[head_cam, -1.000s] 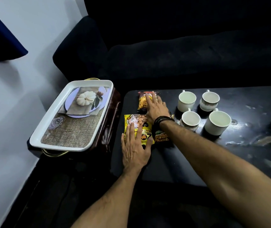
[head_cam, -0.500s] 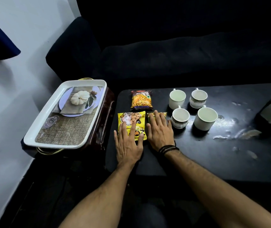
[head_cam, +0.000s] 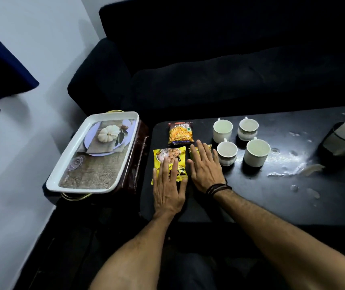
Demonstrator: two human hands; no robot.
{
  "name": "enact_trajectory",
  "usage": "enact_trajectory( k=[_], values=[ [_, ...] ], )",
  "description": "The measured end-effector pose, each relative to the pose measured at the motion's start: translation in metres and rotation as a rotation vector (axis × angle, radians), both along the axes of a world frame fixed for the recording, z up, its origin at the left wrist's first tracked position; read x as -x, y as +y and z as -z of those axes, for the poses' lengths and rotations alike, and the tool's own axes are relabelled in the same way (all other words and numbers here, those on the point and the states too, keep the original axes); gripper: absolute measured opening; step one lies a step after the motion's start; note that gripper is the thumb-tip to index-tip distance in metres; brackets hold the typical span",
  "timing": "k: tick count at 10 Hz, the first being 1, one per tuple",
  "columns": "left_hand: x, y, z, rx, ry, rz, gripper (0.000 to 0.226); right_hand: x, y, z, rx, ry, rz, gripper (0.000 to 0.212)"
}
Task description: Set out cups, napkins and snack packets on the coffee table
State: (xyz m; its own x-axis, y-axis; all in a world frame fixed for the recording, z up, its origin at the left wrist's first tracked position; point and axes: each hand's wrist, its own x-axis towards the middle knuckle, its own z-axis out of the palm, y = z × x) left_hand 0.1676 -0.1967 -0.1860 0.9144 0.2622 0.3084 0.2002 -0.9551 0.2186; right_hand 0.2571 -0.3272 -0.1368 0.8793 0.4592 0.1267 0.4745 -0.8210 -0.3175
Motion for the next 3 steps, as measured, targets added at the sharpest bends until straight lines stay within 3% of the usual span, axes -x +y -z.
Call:
enact_trajectory(
  k=[1,3],
  values=[
    [0.010,-0.014,-0.012,0.014,0.062,-0.030,0.070,-0.007,-0.012,-0.024,0.038,0.001,-0.005,0.056],
    [-0.018,-0.031,-0.099,0.049,0.119,0.042,0.073,-0.018,-0.051,-0.074,0.059,0.099,0.114,0.054]
  ],
)
